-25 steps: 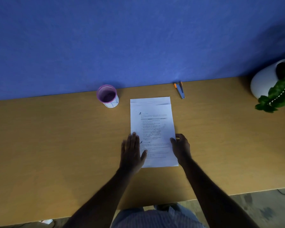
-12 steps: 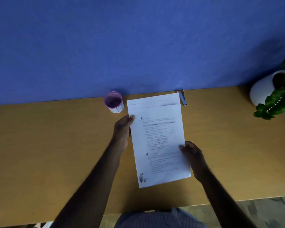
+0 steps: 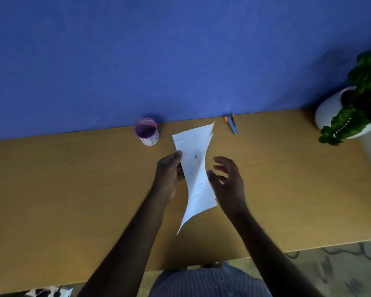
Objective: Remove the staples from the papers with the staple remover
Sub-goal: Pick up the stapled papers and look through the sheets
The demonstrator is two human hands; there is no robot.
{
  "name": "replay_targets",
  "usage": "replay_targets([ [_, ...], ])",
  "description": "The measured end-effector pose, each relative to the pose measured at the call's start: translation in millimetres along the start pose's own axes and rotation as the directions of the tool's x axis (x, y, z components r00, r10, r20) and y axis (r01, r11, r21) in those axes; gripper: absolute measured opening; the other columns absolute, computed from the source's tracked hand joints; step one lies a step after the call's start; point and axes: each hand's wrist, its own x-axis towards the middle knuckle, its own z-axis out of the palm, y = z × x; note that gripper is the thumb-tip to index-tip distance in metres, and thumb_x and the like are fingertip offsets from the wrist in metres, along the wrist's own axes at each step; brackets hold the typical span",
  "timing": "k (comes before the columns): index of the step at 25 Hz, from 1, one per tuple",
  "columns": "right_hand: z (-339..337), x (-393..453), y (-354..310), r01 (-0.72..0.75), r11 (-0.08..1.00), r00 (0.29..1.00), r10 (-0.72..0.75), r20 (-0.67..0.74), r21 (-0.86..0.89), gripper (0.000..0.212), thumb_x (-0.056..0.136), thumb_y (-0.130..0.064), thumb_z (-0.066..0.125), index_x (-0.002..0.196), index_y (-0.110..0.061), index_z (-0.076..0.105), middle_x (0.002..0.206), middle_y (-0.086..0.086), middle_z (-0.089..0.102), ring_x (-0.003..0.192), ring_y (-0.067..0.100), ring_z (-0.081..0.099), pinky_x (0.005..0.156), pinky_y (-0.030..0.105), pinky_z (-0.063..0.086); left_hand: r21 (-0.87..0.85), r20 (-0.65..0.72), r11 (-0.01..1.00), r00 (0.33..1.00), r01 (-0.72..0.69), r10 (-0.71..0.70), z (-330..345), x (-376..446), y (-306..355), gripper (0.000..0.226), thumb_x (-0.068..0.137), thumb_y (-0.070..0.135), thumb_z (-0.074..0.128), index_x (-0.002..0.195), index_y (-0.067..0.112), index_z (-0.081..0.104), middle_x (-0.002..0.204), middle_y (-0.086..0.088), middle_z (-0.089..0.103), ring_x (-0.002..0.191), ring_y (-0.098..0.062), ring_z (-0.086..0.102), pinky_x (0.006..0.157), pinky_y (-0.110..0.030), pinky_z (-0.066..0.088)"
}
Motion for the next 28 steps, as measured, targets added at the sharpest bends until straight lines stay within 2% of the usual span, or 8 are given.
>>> replay_targets([
  [3,17,-15,-33,0.143,0.989,0.99,-0.142,0.008,-0.031,0.048,0.093,-0.02,0.079,0.137,-0.022,0.058,0.136,-0.012,0.055,0.121,0.005,0.058,0.093,0.01,0.051,-0.032,0.032,0.999,0.999,-0.007,0.008,7,-17,1,0.021,0.104,0.026,0.059,0.113,0.014,0.074,0.11,-0.008,0.08,0.099,-0.028,0.078,0.079,-0.036,0.064],
  [5,19,-24,-43,0.219,0.974,0.976,-0.219,0.006,-0.056,0.051,0.093,-0.018,0.079,0.139,-0.014,0.059,0.142,0.0,0.057,0.13,0.015,0.056,0.102,0.025,0.055,-0.03,0.035,0.999,0.999,-0.04,0.041,11,-29,3,0.019,0.103,0.026,0.061,0.108,0.015,0.076,0.106,-0.008,0.08,0.097,-0.026,0.078,0.077,-0.033,0.064],
  [9,17,-40,-47,0.293,0.943,0.955,-0.296,0.002,-0.156,0.057,0.093,-0.021,0.078,0.144,-0.005,0.057,0.146,0.012,0.058,0.137,0.027,0.054,0.106,0.048,0.055,0.038,0.037,0.996,0.996,-0.081,0.08,13,-46,5,0.019,0.102,0.029,0.064,0.094,0.019,0.077,0.098,-0.007,0.077,0.093,-0.023,0.074,0.072,-0.03,0.059],
  [14,18,-53,-48,0.364,0.892,0.926,-0.377,0.005,-0.267,0.054,0.098,-0.022,0.072,0.148,-0.009,0.056,0.149,0.01,0.057,0.139,0.025,0.054,0.108,0.042,0.054,0.062,0.09,0.987,0.986,-0.146,0.14,10,-63,10,0.022,0.102,0.023,0.063,0.084,0.018,0.075,0.083,-0.005,0.072,0.081,-0.017,0.069,0.066,-0.027,0.055],
  [17,18,-57,-53,0.396,0.854,0.903,-0.429,-0.025,-0.337,0.046,0.101,-0.028,0.068,0.144,-0.012,0.06,0.145,0.005,0.063,0.134,0.019,0.06,0.103,0.033,0.056,0.099,0.104,0.974,0.975,-0.205,0.195,7,-68,13,0.022,0.103,0.022,0.061,0.092,0.006,0.072,0.09,-0.016,0.07,0.087,-0.025,0.069,0.079,-0.04,0.058],
  [20,19,-56,-60,0.35,0.859,0.906,-0.412,-0.099,-0.374,0.038,0.101,-0.034,0.068,0.135,-0.017,0.067,0.136,0.0,0.07,0.122,0.013,0.068,0.093,0.03,0.061,0.139,0.135,0.957,0.963,-0.253,0.235,5,-77,18,0.025,0.104,0.026,0.058,0.091,0.017,0.077,0.094,-0.015,0.077,0.091,-0.023,0.075,0.081,-0.036,0.061],
  [24,14,-51,-72,0.233,0.964,0.95,-0.254,-0.182,-0.127,0.021,0.103,-0.038,0.063,0.118,-0.027,0.073,0.113,-0.015,0.075,0.102,0.004,0.072,0.079,0.034,0.063,0.194,0.256,0.92,0.923,-0.341,0.288,-1,-86,24,0.025,0.103,0.027,0.056,0.102,0.021,0.081,0.103,-0.004,0.081,0.105,-0.018,0.076,0.091,-0.037,0.062],
  [28,5,-47,-82,0.151,0.983,0.966,-0.126,-0.226,0.1,0.011,0.103,-0.025,0.065,0.098,-0.028,0.074,0.09,-0.019,0.075,0.083,0.001,0.071,0.07,0.015,0.053,0.319,0.246,0.829,0.885,-0.46,0.396,-8,-85,30,0.023,0.101,0.025,0.058,0.107,0.016,0.079,0.107,0.002,0.08,0.104,-0.013,0.075,0.092,-0.045,0.062],
])
